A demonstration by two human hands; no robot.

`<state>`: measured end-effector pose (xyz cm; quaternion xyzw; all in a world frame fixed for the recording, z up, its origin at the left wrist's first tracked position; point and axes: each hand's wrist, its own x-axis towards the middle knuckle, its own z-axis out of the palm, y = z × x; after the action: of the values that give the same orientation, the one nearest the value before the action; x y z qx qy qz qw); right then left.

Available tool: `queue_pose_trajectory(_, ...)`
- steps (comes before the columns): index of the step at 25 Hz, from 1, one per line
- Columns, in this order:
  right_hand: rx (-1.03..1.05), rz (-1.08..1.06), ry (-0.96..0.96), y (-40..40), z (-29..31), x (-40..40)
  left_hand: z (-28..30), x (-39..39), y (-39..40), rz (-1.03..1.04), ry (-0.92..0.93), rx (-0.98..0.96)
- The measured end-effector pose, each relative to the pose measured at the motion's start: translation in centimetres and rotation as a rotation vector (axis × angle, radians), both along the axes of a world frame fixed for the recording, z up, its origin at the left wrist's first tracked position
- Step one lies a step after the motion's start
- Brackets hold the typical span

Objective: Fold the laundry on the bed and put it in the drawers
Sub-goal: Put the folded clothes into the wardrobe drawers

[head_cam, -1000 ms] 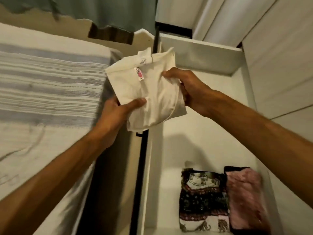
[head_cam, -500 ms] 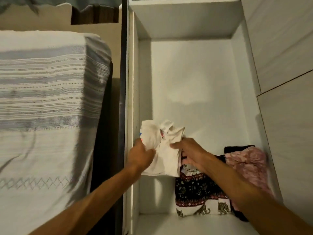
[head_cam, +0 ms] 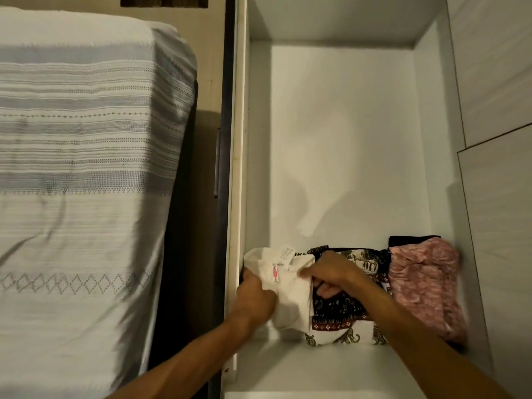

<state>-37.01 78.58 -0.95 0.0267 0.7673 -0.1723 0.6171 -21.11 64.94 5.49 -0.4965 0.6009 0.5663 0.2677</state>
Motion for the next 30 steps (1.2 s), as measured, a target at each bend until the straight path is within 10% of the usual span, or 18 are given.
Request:
queue_pose_trajectory(4,-0.224,-0.042,0.489,-6.6,5.7,-4.5,3.4,0.9,-4.3,0.007,0.369,-0.041)
queue_pose_trajectory(8,-0.526,-0.085,0.570,-17.4,11.9,-1.8,6.1,4.1,-11.9,0.206,0.655,-0.254)
queue_pose_trajectory(24,-0.531,0.488,-0.103,-58.3,2.0,50.5,-4.2,58.2,-40.9,1.422,0.235,-0.509)
queue_pose_trajectory(30,-0.512,0.586,-0.319,-66.0,-2.7,75.0,-8.9,81.2,-42.7,1.758,-0.209,-1.101)
